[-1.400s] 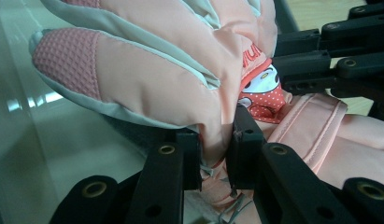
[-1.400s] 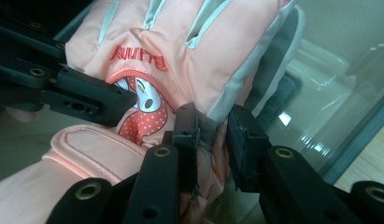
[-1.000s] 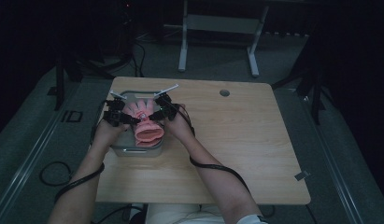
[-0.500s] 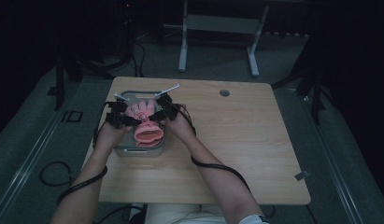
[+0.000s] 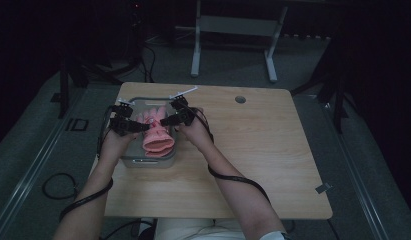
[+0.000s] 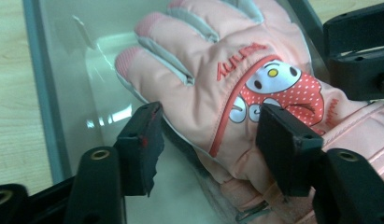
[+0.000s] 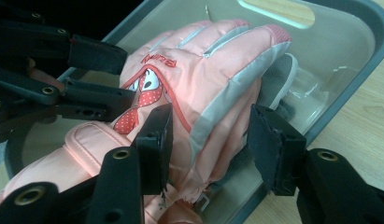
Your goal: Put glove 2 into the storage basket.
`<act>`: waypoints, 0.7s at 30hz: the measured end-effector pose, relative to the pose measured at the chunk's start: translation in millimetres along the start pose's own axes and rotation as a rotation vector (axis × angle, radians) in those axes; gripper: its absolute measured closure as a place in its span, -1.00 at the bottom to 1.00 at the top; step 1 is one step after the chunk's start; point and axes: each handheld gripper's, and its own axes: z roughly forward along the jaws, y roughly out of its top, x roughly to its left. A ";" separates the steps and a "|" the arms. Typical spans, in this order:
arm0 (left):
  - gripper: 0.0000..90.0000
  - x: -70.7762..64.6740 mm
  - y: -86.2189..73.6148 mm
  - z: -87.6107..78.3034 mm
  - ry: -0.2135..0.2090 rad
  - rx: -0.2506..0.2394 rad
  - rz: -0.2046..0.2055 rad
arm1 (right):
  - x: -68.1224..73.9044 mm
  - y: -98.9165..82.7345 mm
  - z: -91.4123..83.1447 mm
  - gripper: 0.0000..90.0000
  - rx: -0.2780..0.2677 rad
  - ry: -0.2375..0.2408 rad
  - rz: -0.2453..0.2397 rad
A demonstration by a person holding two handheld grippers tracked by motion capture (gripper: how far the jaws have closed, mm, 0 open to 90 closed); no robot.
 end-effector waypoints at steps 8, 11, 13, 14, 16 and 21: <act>-0.47 2.2 0.9 -11.7 -0.034 -0.057 0.003 | -1.1 -0.2 -7.0 0.06 -0.017 0.003 -0.001; -0.55 1.0 2.4 -14.1 -0.043 -0.062 0.015 | -0.7 -0.7 -9.1 0.05 -0.025 0.007 0.002; -0.58 -0.5 3.2 -15.7 -0.052 -0.065 0.024 | 0.1 -0.7 -10.4 0.05 -0.027 0.007 -0.003; -0.59 -1.2 3.4 -16.3 -0.054 -0.068 0.025 | 0.4 -0.5 -11.7 0.05 -0.030 0.008 -0.001; -0.61 -2.3 4.2 -17.5 -0.062 -0.070 0.034 | 0.6 0.3 -14.2 0.05 -0.041 0.011 -0.002; -0.67 -4.1 5.5 -20.4 -0.072 -0.085 0.038 | 2.4 3.1 -21.9 0.06 -0.066 0.017 -0.003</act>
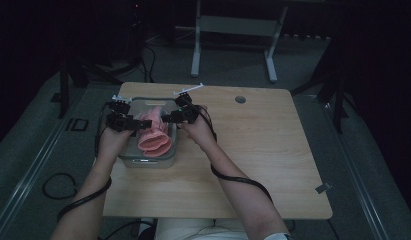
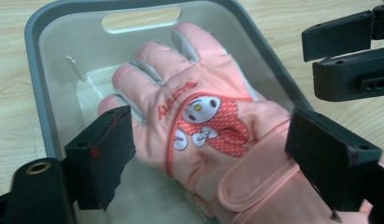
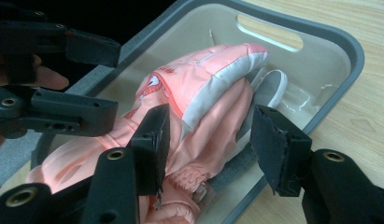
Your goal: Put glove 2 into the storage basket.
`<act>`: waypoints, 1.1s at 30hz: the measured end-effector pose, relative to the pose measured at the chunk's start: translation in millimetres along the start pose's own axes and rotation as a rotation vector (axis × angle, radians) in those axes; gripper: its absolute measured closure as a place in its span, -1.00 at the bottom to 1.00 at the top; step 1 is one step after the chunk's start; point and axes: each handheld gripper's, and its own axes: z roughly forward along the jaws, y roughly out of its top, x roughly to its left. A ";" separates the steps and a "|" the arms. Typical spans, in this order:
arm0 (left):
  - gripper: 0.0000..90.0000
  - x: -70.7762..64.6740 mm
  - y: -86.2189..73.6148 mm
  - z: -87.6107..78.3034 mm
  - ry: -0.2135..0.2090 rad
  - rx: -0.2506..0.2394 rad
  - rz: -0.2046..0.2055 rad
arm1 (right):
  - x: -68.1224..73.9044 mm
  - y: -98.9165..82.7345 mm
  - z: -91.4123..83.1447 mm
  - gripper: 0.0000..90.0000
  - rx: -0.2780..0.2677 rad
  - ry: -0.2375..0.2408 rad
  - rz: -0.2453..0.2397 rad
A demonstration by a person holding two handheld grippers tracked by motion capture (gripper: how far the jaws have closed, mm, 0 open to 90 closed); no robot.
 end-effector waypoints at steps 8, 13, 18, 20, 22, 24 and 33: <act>-0.69 -10.6 3.5 -8.9 -0.019 -0.028 0.049 | -1.6 -0.4 -9.1 -0.15 -0.021 0.015 -0.020; -0.82 -25.0 5.4 -16.3 -0.032 -0.060 0.081 | -7.4 -4.4 -19.4 -0.35 -0.029 0.049 -0.040; -0.97 -47.0 3.3 -20.2 -0.058 -0.076 0.142 | -12.7 -9.7 -31.8 -0.46 -0.055 0.070 -0.056; -0.97 -58.7 1.1 -20.5 -0.080 -0.080 0.169 | -15.0 -13.8 -36.9 -0.51 -0.069 0.075 -0.063; -0.97 -68.6 -1.0 -20.6 -0.084 -0.076 0.200 | -17.2 -18.1 -41.1 -0.51 -0.077 0.071 -0.069; -0.97 -79.6 -3.7 -21.3 -0.097 -0.084 0.228 | -19.0 -22.7 -45.0 -0.55 -0.077 0.068 -0.077; -0.97 -127.2 -16.5 -28.6 -0.181 -0.143 0.304 | -27.6 -52.0 -69.7 -0.57 -0.065 0.049 -0.121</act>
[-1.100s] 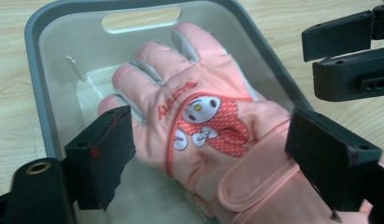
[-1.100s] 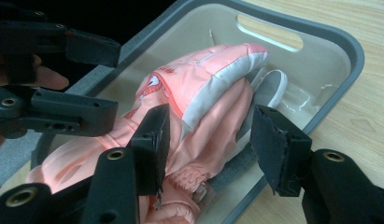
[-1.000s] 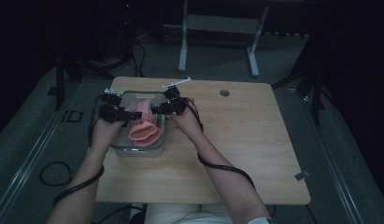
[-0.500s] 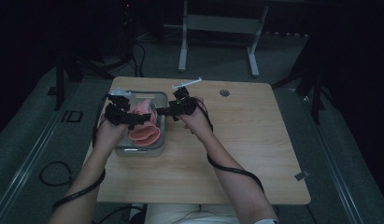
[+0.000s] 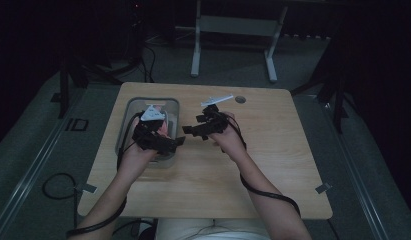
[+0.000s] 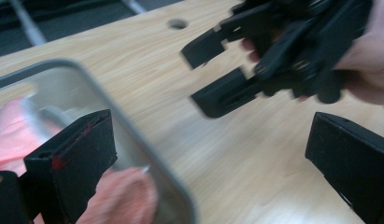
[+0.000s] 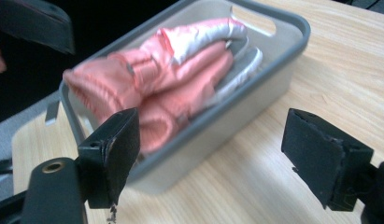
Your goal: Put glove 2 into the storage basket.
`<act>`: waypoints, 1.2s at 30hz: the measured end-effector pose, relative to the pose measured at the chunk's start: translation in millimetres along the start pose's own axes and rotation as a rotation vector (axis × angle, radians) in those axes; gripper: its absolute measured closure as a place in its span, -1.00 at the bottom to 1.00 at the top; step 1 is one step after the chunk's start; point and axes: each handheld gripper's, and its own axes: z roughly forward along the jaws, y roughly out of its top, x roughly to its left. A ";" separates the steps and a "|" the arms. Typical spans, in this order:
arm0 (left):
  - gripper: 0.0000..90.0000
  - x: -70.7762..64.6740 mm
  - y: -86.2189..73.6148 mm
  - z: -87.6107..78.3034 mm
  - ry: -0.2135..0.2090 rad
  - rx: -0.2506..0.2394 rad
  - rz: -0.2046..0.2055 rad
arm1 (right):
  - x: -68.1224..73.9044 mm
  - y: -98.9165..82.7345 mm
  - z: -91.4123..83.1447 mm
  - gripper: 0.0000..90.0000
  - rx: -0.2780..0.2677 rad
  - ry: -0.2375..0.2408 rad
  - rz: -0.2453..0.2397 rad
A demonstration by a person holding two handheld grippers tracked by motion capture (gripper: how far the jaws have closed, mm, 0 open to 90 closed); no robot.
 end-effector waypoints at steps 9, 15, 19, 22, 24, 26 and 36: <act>-0.97 -39.9 -3.2 10.1 -0.052 0.003 0.074 | 2.3 -24.7 -18.7 -0.59 -0.003 -0.019 -0.042; -0.97 -57.8 -14.6 29.5 -0.092 0.052 0.096 | 0.8 -42.7 -22.1 -0.59 0.019 -0.023 -0.065; -0.97 -65.3 -22.7 38.3 -0.109 0.063 0.109 | -2.3 -54.9 -23.0 -0.59 0.026 -0.016 -0.067; -0.97 -69.2 -28.1 43.1 -0.111 0.078 0.120 | -2.3 -63.8 -23.9 -0.59 0.022 -0.005 -0.071; -0.97 -71.1 -32.3 46.3 -0.127 0.086 0.118 | -1.9 -69.8 -23.5 -0.59 0.024 0.000 -0.082; -0.97 -74.4 -36.7 49.3 -0.121 0.098 0.129 | -2.1 -75.6 -22.9 -0.59 0.026 0.005 -0.084; -0.97 -85.0 -62.0 62.1 -0.148 0.107 0.127 | -7.4 -100.5 -22.0 -0.59 0.027 0.031 -0.084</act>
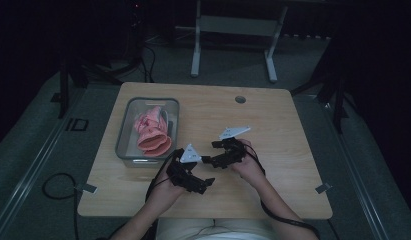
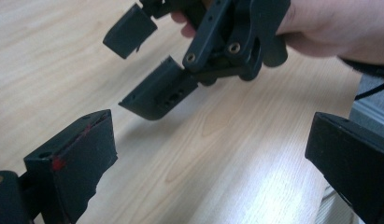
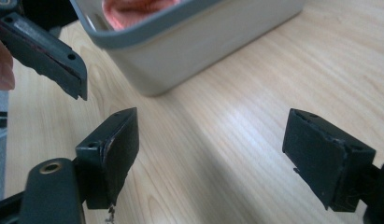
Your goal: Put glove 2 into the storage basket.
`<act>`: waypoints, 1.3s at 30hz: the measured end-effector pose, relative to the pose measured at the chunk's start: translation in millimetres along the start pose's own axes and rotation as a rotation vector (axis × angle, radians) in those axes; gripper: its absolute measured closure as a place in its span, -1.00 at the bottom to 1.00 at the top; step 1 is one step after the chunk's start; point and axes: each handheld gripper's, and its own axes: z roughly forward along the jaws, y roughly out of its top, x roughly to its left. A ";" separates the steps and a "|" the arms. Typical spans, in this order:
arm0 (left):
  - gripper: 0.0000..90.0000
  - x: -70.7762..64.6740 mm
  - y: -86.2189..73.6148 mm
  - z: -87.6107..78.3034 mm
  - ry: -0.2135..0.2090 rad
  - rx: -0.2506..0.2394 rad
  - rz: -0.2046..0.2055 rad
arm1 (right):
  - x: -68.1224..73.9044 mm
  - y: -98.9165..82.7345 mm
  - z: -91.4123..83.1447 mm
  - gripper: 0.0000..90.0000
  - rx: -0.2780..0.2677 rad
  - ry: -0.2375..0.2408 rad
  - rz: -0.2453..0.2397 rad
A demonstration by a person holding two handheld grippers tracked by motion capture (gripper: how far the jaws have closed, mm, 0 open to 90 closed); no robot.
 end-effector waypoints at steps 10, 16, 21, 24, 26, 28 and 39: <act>-0.97 -8.8 -25.2 26.2 -0.021 0.057 0.039 | 0.4 -23.3 7.6 -0.59 0.031 -0.005 -0.012; -0.97 -6.5 -34.4 34.4 -0.028 0.062 0.040 | 1.5 -34.7 12.9 -0.62 0.039 0.002 -0.025; -0.97 3.8 -44.3 36.9 -0.029 0.053 0.008 | -0.6 -38.9 14.1 -0.63 0.027 -0.009 -0.018; -0.97 6.8 -49.2 37.1 -0.038 0.034 -0.001 | -1.4 -41.2 14.1 -0.63 0.020 -0.011 -0.018; -0.97 6.9 -52.0 37.7 -0.060 0.015 0.008 | -2.1 -42.9 15.0 -0.63 0.024 -0.008 -0.014; -0.97 5.0 -54.6 40.1 -0.058 0.024 0.027 | -1.8 -44.5 16.3 -0.63 0.019 -0.014 -0.013; -0.97 5.5 -61.1 39.0 -0.012 0.017 0.034 | -2.7 -49.5 18.5 -0.66 0.008 -0.036 -0.027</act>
